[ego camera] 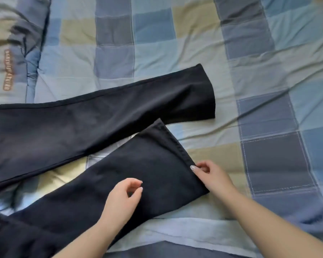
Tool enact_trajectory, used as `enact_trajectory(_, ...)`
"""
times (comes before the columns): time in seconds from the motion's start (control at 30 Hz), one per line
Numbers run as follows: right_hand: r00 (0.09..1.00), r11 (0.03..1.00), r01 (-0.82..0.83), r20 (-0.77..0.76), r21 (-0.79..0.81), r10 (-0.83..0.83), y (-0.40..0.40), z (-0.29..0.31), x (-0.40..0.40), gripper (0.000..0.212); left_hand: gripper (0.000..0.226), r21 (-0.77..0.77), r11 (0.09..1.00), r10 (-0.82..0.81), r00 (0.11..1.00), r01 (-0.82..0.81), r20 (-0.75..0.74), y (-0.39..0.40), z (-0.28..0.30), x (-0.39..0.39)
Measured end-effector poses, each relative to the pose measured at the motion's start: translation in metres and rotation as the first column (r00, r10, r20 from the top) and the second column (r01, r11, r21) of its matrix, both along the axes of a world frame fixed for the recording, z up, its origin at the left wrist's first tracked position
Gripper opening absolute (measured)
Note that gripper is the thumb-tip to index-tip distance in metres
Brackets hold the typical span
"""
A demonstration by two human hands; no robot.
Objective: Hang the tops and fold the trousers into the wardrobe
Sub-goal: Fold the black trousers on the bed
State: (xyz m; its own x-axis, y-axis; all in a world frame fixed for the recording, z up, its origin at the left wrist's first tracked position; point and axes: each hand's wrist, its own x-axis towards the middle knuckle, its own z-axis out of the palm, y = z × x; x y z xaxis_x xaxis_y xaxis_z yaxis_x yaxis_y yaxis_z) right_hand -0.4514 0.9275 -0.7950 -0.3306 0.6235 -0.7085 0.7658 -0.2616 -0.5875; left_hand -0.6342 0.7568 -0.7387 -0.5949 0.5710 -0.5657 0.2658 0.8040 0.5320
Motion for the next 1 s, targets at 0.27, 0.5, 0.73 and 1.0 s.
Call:
enact_trajectory(0.27,0.999,0.999,0.047,0.027,-0.009,-0.046,-0.062,0.014,0.024,0.016,0.068,-0.277,0.897,-0.379,0.922,0.344,-0.083,-0.082,-0.005,0.052)
enact_trajectory(0.5,0.949,0.961,0.271,0.184,-0.053,-0.257,-0.125,0.035,0.111,0.018,0.063,-0.388,0.665,-0.716,0.693,0.638,-0.086,-0.105,-0.006,0.075)
enact_trajectory(0.73,0.971,0.933,-0.233,0.120,0.274,0.207,-0.148,0.066,0.120,0.054,0.023,-0.377,0.559,-0.820,0.561,0.739,-0.116,-0.128,0.010,0.029)
enact_trajectory(1.0,0.739,0.750,-0.643,0.384,0.155,0.554,-0.136,0.113,0.123,0.053,0.026,-0.148,0.705,-0.709,0.682,0.693,-0.180,-0.134,0.053,-0.004)
